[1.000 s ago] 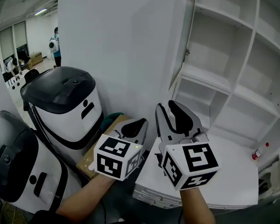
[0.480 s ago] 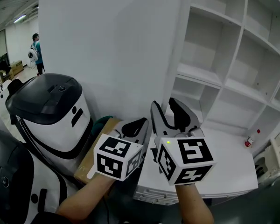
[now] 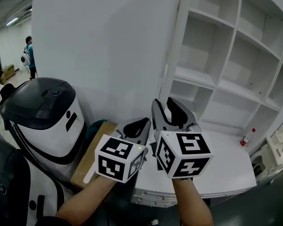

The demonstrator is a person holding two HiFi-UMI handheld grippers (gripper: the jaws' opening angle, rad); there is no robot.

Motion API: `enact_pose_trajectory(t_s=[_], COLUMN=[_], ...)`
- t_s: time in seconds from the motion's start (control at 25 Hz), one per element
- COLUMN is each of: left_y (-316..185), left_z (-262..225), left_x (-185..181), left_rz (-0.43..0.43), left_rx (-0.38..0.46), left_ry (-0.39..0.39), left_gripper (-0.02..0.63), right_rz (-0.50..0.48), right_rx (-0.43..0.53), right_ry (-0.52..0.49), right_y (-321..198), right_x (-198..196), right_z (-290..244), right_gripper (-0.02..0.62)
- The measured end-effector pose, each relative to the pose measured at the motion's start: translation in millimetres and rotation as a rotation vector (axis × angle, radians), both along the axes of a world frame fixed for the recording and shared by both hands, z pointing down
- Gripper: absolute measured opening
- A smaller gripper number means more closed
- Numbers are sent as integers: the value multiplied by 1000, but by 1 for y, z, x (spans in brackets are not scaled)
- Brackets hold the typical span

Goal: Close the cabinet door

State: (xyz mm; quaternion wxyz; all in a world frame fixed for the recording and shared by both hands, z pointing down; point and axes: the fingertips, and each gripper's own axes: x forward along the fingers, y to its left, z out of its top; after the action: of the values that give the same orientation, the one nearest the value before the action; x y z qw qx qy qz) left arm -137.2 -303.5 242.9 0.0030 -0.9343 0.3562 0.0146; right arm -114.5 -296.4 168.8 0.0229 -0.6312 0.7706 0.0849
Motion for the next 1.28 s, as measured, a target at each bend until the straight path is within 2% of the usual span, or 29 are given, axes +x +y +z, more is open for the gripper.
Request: enact_pose_trajectory(t_s=[0.2, 0.52, 0.72, 1.28], left_y=[3, 10, 12, 10], left_z=[0, -5, -5, -9], left_x=[4, 30, 52, 113], left_rz=[4, 9, 17, 0], left_rx=[7, 25, 12, 24], left_ry=[0, -12, 4, -13], left_gripper=[11, 12, 12, 11], right_rz=[-13, -21, -39, -81], right_rx=[3, 1, -8, -19], right_ry=[-16, -43, -58, -63], right_y=[5, 16, 21, 24], right_x=[10, 44, 67, 126], right_z=[1, 0, 0, 1], right_gripper=[133, 114, 101, 84])
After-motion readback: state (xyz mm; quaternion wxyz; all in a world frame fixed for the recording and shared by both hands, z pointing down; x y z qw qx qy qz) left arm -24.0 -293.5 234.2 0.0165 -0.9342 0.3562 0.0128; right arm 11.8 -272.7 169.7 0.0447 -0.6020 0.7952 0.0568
